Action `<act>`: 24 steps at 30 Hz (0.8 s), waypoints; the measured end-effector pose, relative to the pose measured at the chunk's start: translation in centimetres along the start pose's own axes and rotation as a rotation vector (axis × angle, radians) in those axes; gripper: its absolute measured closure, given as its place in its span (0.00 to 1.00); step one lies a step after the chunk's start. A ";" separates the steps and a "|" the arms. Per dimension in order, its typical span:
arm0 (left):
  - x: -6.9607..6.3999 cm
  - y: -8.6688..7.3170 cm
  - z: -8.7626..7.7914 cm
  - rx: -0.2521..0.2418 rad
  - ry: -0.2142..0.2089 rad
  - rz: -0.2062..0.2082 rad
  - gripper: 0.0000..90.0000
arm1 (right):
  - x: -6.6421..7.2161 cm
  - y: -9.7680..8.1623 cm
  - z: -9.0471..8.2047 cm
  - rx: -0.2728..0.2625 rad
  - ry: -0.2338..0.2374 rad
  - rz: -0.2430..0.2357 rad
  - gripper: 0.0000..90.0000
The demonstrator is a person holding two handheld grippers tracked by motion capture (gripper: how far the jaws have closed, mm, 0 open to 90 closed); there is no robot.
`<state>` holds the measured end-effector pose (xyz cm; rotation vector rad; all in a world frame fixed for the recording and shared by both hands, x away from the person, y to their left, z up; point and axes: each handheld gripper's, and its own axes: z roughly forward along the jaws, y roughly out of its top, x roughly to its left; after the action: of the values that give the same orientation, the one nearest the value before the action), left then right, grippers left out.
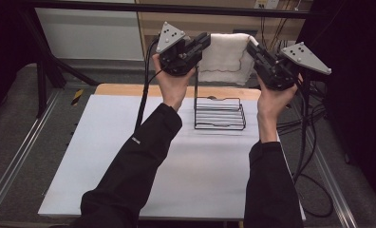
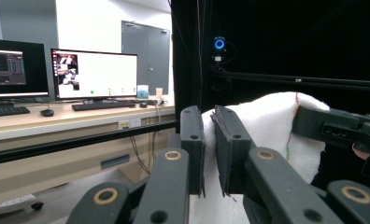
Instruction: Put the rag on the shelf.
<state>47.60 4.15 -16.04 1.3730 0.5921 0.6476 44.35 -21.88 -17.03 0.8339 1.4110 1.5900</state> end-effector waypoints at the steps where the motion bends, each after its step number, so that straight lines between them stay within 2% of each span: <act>1: 0.1 0.0 0.1 -0.004 0.001 -0.003 0.91 | -0.1 0.1 0.1 -0.001 0.002 0.002 0.91; 5: 0.7 0.1 0.6 -0.006 0.009 -0.025 0.91 | -0.2 0.2 0.8 0.003 -0.001 -0.010 0.91; 13: 1.8 -0.4 2.3 0.017 0.027 -0.012 0.91 | -1.1 -0.3 2.6 0.025 -0.011 -0.012 0.91; 19: 2.8 -0.8 3.8 0.038 0.050 0.002 0.91 | -2.0 -1.0 4.1 0.044 -0.012 0.011 0.91; 24: 3.7 -1.6 4.5 0.053 0.051 -0.025 0.91 | -2.3 -1.4 5.1 0.068 -0.013 0.004 0.91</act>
<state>53.52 3.53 -17.12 1.4001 0.6702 0.6525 50.12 -21.71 -17.56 0.8854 1.4622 1.5446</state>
